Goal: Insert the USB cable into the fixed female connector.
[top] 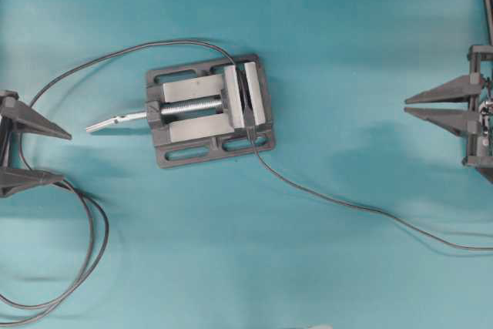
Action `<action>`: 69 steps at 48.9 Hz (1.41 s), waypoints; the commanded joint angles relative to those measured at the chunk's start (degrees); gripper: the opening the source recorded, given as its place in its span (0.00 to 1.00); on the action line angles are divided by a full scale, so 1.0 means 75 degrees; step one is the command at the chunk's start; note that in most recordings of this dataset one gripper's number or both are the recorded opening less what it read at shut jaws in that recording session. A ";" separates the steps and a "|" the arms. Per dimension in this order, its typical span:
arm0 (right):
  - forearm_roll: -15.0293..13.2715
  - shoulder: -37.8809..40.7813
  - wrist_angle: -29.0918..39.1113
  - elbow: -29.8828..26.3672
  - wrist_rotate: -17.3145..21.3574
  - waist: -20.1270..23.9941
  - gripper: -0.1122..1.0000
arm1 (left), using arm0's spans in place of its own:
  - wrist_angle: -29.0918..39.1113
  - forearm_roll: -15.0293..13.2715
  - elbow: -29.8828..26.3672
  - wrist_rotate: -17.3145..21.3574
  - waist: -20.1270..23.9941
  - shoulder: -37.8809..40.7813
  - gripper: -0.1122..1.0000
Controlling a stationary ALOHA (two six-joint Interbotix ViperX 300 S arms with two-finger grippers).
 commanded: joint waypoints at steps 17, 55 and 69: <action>-0.0211 0.0035 0.0363 -0.0012 0.0141 -0.0012 0.34 | -0.0070 0.0035 -0.0082 -0.0082 0.0000 0.0059 0.95; -0.0305 0.0023 0.1840 -0.0141 -0.0246 0.0000 0.34 | -0.0059 0.0023 -0.0094 -0.0082 0.0000 0.0047 0.95; -0.0305 0.0035 0.2332 -0.0082 -0.0281 -0.0012 0.34 | -0.0059 0.0023 -0.0094 -0.0082 0.0000 0.0059 0.95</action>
